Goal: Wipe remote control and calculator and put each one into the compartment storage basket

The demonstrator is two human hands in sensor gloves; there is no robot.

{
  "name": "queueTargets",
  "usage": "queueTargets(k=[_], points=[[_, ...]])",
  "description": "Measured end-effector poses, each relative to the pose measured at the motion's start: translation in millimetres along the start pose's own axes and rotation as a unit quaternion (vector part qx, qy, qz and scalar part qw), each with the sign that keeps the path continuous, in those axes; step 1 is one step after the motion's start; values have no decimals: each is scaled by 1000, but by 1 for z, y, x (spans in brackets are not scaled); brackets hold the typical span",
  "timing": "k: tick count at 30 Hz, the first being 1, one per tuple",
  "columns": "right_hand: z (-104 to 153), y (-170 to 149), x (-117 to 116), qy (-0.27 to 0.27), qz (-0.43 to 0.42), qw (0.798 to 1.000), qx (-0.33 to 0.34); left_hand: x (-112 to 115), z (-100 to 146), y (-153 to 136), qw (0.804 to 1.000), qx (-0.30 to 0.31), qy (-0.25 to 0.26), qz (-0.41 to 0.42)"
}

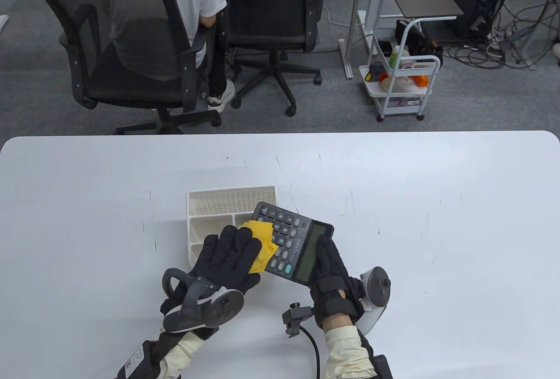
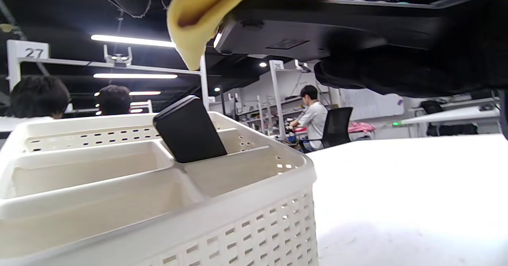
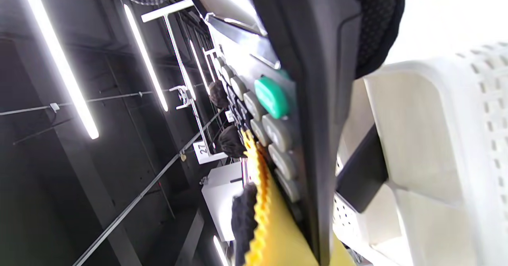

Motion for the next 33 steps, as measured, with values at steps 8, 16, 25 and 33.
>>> queueTargets(k=[8,16,25,33], points=[[1,-3,-9,14,34,999,4,3,0,26,998,52,17,-26],[4,-7,-35,86,104,991,0,4,-1,11,999,27,11,13],[4,-3,-53,159,148,976,14,6,4,-37,996,-86,-10,20],[4,-1,-62,201,161,966,31,13,13,-80,965,-132,-37,222]])
Point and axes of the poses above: the tracker on the back of each hand, its own y axis roughly to the thumb side, its own z axis roughly from the fingertips to the wrist, x = y × z, the point moved 5 cm from there along -z, roughly from the wrist to the fingertips, and after that the axes turned 7 degrees about -z, right-handed, at the moved point
